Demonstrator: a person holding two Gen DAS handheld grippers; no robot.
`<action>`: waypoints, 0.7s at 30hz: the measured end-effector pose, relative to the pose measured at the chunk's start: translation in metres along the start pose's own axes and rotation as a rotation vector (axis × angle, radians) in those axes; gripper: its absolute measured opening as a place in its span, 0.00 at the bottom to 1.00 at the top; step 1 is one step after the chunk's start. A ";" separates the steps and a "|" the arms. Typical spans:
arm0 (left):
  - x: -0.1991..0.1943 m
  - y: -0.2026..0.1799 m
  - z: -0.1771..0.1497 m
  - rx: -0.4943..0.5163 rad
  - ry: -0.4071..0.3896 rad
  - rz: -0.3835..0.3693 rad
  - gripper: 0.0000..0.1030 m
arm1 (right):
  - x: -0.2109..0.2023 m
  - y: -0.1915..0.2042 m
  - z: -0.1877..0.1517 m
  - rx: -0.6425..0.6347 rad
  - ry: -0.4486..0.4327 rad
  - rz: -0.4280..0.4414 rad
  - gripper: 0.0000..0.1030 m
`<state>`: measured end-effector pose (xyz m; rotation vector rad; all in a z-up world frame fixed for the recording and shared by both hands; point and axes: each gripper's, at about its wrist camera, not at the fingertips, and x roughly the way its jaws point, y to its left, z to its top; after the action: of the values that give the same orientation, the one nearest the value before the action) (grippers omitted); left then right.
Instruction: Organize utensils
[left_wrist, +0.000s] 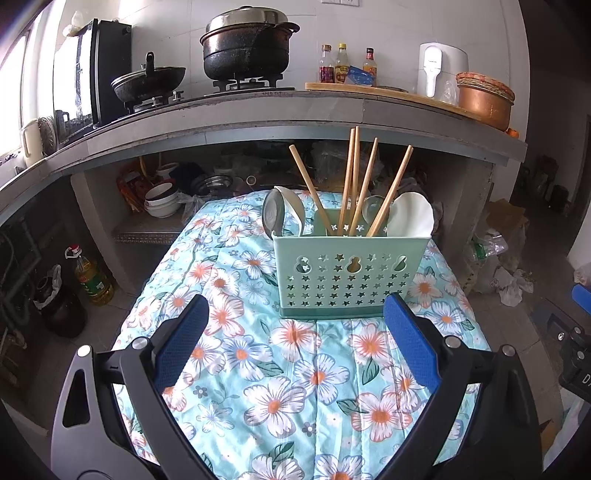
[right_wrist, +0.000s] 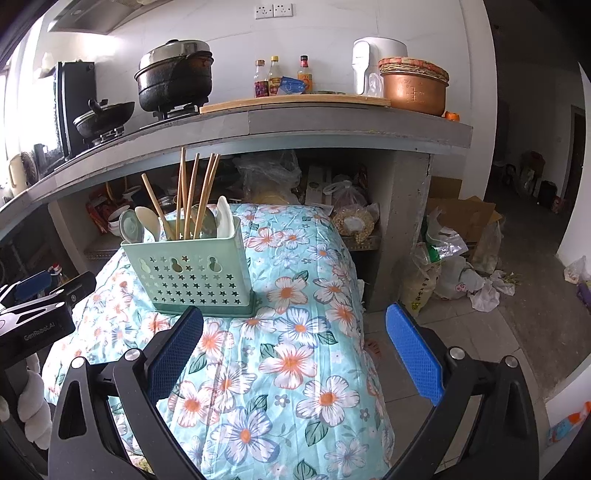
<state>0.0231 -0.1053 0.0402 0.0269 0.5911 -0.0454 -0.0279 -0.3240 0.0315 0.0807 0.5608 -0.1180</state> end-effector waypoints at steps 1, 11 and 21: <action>-0.001 0.002 0.000 0.000 -0.002 0.007 0.89 | -0.001 -0.002 0.000 0.003 -0.002 -0.004 0.94; -0.004 0.018 -0.001 -0.025 0.000 0.049 0.89 | -0.001 -0.006 0.002 0.009 -0.005 -0.010 0.94; -0.007 0.023 0.000 -0.033 -0.012 0.063 0.89 | -0.001 -0.003 0.003 0.002 -0.010 -0.005 0.94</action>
<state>0.0185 -0.0820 0.0448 0.0133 0.5784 0.0251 -0.0279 -0.3273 0.0343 0.0811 0.5504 -0.1235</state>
